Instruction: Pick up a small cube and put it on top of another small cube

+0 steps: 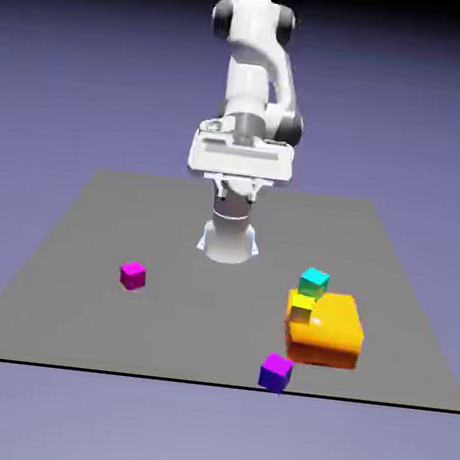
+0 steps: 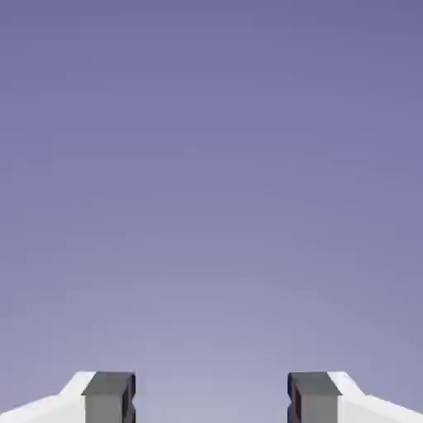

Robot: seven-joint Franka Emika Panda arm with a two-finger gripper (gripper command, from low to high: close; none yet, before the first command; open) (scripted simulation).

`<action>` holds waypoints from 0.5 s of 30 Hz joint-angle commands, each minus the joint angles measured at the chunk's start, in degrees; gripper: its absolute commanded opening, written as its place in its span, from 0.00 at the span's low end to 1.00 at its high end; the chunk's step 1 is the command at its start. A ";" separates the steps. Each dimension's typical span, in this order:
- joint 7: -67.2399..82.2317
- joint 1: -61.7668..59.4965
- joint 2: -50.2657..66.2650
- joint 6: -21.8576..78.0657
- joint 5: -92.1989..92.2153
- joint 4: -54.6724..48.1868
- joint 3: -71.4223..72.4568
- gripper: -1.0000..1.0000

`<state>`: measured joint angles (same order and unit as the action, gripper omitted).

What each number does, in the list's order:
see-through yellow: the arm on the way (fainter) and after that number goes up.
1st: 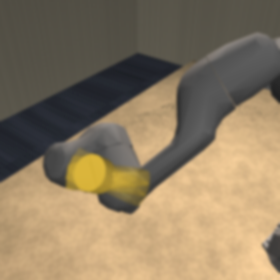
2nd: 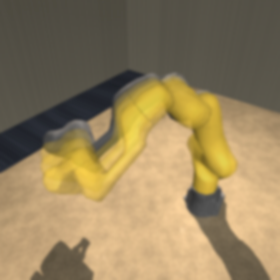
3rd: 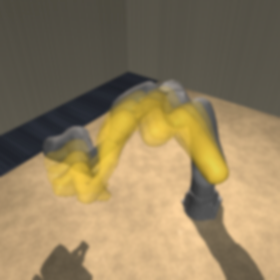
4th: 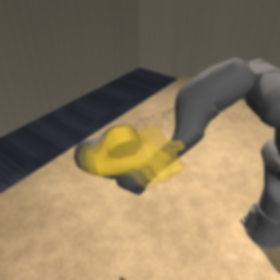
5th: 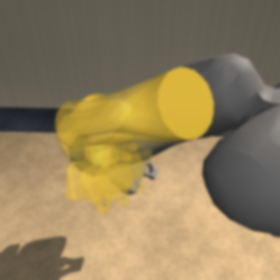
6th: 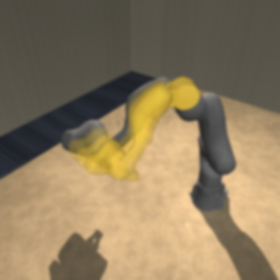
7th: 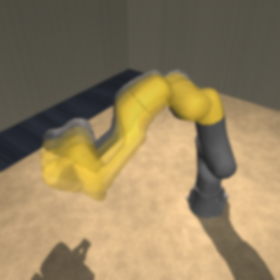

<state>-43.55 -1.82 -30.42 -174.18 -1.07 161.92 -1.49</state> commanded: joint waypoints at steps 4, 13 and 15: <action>-3.63 -8.31 7.41 -0.59 -3.54 3.06 -4.93 0.50; -11.78 -27.00 24.09 -1.91 -11.49 9.96 -16.02 0.50; -13.22 -30.29 27.04 -2.14 -12.90 11.17 -17.97 0.50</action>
<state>-56.77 -32.26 -3.39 -176.32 -13.96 173.10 -19.46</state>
